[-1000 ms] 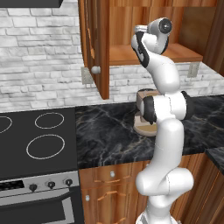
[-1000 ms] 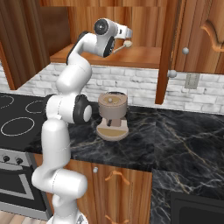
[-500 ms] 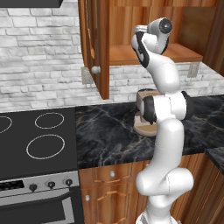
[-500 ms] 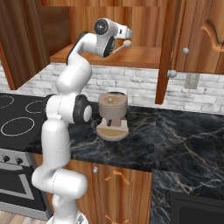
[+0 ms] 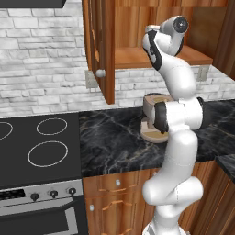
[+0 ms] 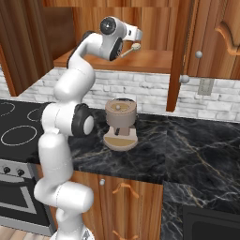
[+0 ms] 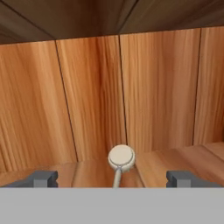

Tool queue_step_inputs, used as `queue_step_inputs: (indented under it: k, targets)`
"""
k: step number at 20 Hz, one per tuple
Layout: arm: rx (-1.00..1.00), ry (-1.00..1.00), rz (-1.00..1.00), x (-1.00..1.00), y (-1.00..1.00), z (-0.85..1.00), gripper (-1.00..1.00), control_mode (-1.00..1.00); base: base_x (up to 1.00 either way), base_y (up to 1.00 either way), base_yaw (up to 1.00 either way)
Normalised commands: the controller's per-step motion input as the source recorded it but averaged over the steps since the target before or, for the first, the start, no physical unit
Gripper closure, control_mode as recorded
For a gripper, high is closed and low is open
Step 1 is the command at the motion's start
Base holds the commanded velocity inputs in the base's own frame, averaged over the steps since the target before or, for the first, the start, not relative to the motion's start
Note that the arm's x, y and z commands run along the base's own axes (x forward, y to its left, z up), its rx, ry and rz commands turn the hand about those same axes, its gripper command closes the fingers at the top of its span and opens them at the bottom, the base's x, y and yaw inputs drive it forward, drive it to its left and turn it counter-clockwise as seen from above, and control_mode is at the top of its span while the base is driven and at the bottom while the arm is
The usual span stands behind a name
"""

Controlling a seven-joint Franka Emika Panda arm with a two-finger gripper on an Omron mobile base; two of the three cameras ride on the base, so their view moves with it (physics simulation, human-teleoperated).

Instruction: Pick up the bar soap and dish brush from the sink, and place them back in the cabinet, and close the cabinet doors.

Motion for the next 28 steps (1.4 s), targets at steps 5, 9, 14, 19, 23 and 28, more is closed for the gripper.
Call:
queue_step_inputs:
  k: [5,9,14,19,23,28]
  targets:
    - [0.00,0.00,0.00,-0.44,-0.05,-0.10,-1.00,-1.00,0.00,0.00,0.00]
    - [0.00,0.00,0.00,-0.55,-0.02,-0.12,-1.00,-1.00,0.00,0.00,0.00]
    - [-0.01,0.02,0.00,-0.59,-0.02,-0.01,-1.00,-1.00,0.00,0.00,0.00]
    - [0.00,0.14,0.00,-0.70,0.00,0.00,-1.00,-1.00,0.00,0.00,0.00]
    - [0.00,0.21,0.00,-0.64,0.00,-0.01,-1.00,-1.00,0.00,0.00,0.00]
    - [0.00,0.20,0.00,-0.71,0.00,-0.07,-1.00,-1.00,0.00,0.00,0.00]
